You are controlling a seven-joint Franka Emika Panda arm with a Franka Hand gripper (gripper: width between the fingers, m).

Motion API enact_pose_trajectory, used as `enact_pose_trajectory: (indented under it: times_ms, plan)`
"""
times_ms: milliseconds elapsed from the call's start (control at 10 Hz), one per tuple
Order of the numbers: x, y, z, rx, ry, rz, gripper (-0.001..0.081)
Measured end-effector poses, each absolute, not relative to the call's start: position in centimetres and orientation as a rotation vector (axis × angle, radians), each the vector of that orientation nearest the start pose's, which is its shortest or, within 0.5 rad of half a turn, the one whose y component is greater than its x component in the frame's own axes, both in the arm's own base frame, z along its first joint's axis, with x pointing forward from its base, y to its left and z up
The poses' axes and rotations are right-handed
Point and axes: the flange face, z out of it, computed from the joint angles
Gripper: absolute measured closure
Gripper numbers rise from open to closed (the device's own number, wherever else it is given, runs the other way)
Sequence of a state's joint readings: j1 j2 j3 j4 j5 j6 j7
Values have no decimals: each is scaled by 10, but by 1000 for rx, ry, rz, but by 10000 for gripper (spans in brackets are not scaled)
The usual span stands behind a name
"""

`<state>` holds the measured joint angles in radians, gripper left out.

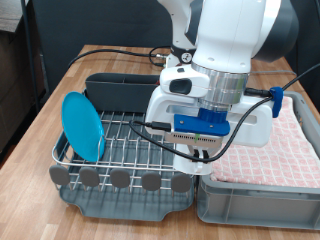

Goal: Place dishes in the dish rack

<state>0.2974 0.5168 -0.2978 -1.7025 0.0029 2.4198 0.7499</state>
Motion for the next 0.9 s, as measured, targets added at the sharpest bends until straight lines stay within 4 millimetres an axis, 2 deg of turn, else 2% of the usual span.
enact_pose_trajectory:
  times_ms: [500, 900]
  plan:
    - [693, 14, 319, -2980, 1077, -395, 734]
    - [704, -1, 314, -2925, 990, -362, 734]
